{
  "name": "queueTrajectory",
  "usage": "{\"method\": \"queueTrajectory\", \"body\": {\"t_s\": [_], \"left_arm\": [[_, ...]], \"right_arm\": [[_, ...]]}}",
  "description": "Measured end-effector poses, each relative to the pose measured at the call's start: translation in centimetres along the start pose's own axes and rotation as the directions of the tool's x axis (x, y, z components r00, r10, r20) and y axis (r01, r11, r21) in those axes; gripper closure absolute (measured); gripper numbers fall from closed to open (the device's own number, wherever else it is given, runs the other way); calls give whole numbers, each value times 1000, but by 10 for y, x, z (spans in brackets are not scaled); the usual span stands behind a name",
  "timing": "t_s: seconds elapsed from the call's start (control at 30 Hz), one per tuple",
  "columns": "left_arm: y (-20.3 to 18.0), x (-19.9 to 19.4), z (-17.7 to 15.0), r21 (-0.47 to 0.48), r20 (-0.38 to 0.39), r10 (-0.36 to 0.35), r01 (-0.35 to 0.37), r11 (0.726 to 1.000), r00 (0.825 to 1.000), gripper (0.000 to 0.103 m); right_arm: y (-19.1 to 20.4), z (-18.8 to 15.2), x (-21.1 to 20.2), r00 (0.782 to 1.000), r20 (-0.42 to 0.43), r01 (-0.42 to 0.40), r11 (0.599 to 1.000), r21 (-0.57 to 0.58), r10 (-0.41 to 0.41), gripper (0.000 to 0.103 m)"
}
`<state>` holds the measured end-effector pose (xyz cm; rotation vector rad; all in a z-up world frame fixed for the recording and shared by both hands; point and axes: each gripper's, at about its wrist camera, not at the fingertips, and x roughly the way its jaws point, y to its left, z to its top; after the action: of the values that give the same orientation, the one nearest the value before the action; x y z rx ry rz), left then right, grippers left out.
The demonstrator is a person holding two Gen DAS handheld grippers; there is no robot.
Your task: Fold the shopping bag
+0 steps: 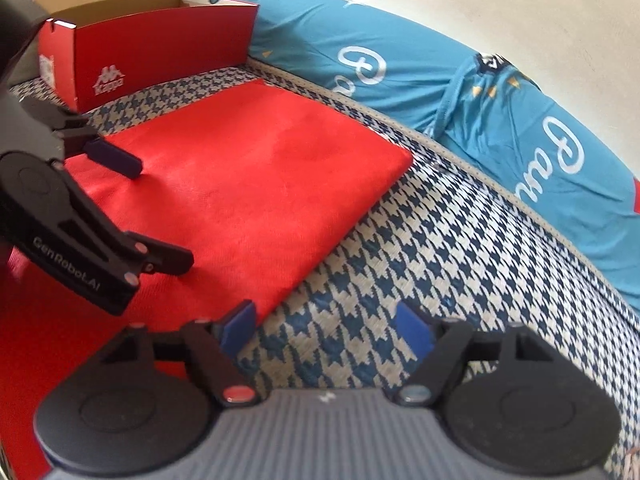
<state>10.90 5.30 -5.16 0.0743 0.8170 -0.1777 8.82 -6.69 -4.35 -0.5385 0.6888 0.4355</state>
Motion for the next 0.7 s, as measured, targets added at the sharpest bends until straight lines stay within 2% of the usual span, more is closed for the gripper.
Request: {"method": "queueTrajectory", "body": {"t_s": [0.07, 0.27, 0.43, 0.47, 0.7], "left_arm": [[0, 1, 0, -10, 5, 5, -5, 1000, 1000, 0], [-2, -2, -5, -27, 28, 19, -18, 999, 999, 0], [-4, -1, -5, -27, 27, 29, -28, 999, 999, 0], [-4, -1, -5, -28, 28, 30, -29, 999, 999, 0], [-4, -1, -6, -34, 30, 31, -30, 999, 999, 0]], "right_arm": [[0, -1, 0, 1000, -9, -12, 1000, 3, 12, 51], [-5, 2, -5, 997, 8, -73, 995, 67, 73, 54], [2, 6, 2, 999, 3, -54, 999, 6, 54, 56], [1, 7, 4, 999, -2, -33, 999, 8, 33, 56], [-12, 13, 16, 999, -24, -35, 998, 56, 37, 56]]}}
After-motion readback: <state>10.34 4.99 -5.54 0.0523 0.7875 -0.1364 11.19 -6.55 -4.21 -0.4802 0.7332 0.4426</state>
